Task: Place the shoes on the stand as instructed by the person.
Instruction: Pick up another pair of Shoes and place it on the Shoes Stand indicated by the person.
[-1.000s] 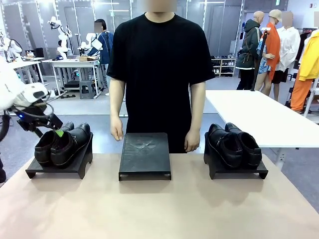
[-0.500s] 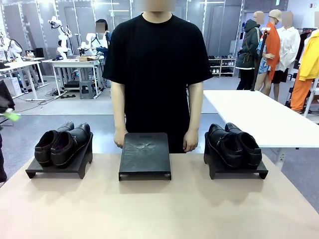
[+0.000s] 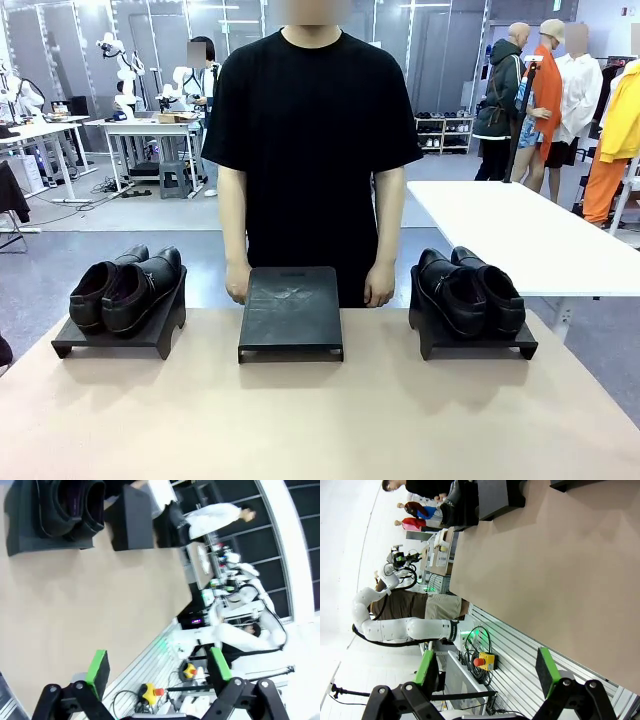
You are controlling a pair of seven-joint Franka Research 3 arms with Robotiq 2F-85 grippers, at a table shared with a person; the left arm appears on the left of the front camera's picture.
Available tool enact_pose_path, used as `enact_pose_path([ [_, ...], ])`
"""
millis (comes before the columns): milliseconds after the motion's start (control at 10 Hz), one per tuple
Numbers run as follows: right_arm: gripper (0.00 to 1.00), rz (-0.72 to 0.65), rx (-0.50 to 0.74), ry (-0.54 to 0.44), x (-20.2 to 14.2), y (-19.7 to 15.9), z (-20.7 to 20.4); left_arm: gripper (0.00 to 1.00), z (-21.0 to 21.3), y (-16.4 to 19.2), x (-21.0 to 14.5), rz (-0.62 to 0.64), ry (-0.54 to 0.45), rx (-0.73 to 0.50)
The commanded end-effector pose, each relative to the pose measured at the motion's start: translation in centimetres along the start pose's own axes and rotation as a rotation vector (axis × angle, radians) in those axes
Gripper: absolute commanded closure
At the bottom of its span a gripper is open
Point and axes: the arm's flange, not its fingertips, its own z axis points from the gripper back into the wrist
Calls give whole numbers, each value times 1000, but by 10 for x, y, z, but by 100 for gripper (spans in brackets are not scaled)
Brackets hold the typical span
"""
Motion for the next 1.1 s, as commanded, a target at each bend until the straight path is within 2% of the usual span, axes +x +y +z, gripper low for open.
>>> enact_pose_path([
  [0,0,-6,5,-13,1,3,1,0,15,42,12,24,5,-141],
  [200,0,-6,5,-13,1,3,1,0,20,63,9,42,-30,-207],
  [300,0,-6,5,-13,1,3,1,0,19,65,18,83,-63,-204],
  [400,0,-6,5,-13,1,3,1,0,6,62,-11,53,-37,-172],
  [1000,0,-6,5,-13,1,3,1,0,6,62,-11,53,-37,-172],
])
